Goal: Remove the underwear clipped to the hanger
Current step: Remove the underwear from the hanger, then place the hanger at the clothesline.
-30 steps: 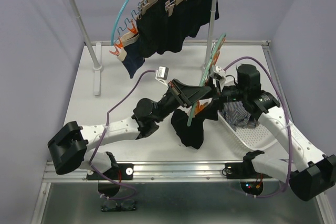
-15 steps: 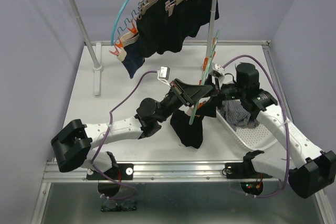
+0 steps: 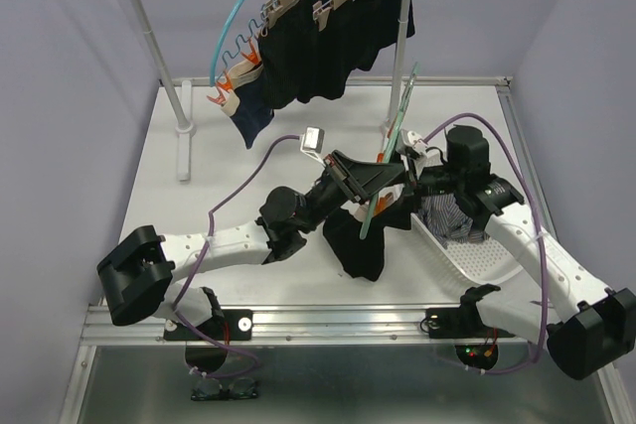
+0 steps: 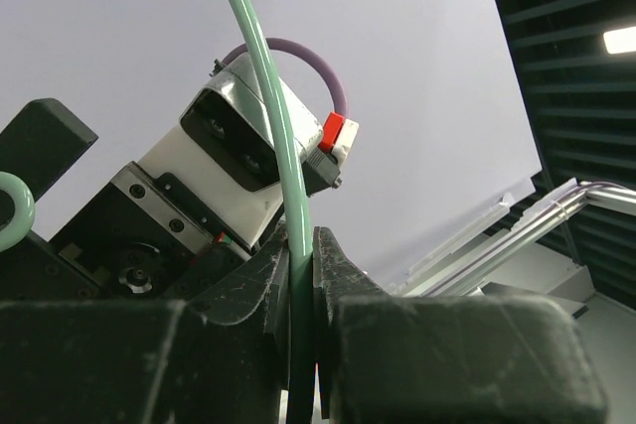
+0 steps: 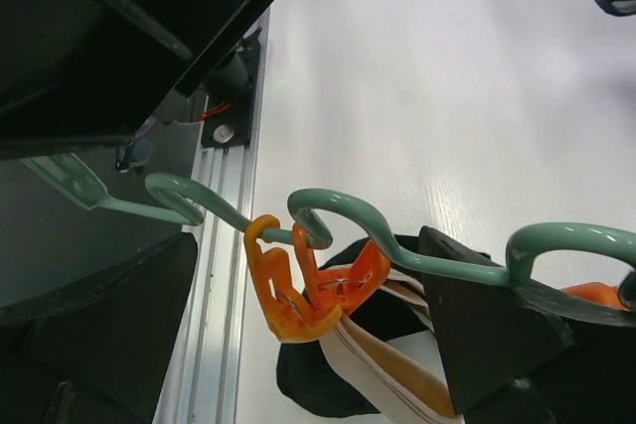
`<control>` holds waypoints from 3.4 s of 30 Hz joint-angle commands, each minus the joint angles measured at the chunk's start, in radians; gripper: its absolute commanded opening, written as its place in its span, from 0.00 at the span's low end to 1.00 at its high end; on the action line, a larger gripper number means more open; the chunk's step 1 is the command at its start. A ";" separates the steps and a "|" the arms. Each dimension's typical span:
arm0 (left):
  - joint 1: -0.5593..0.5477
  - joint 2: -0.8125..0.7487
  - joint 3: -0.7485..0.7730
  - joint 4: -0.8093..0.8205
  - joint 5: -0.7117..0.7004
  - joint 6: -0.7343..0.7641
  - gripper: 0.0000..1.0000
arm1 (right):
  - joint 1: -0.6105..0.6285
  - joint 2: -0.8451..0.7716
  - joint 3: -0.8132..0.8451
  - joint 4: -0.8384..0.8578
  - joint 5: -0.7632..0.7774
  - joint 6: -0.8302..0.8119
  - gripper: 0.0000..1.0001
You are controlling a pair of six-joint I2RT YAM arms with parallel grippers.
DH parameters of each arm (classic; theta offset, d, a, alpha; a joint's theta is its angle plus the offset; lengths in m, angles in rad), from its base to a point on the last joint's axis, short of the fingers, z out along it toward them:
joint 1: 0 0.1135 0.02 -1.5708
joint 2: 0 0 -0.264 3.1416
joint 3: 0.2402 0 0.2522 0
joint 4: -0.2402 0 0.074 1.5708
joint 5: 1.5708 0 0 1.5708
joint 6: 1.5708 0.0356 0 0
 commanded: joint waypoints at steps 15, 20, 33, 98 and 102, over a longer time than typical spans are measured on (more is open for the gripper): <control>-0.019 -0.042 0.055 0.386 -0.016 -0.002 0.00 | 0.007 0.028 0.039 0.063 -0.050 -0.084 0.83; -0.021 -0.042 0.049 0.389 -0.022 -0.005 0.00 | 0.005 0.014 0.033 0.066 -0.055 -0.079 0.59; -0.025 -0.049 0.043 0.388 -0.028 0.001 0.00 | 0.007 -0.012 0.005 0.066 -0.050 -0.093 0.16; -0.025 -0.590 0.759 -1.427 -0.479 0.992 0.00 | -0.169 -0.305 -0.266 -0.196 0.734 -0.334 1.00; -0.025 -0.576 0.812 -1.430 -0.562 1.041 0.00 | -0.177 -0.313 -0.268 -0.196 0.732 -0.332 1.00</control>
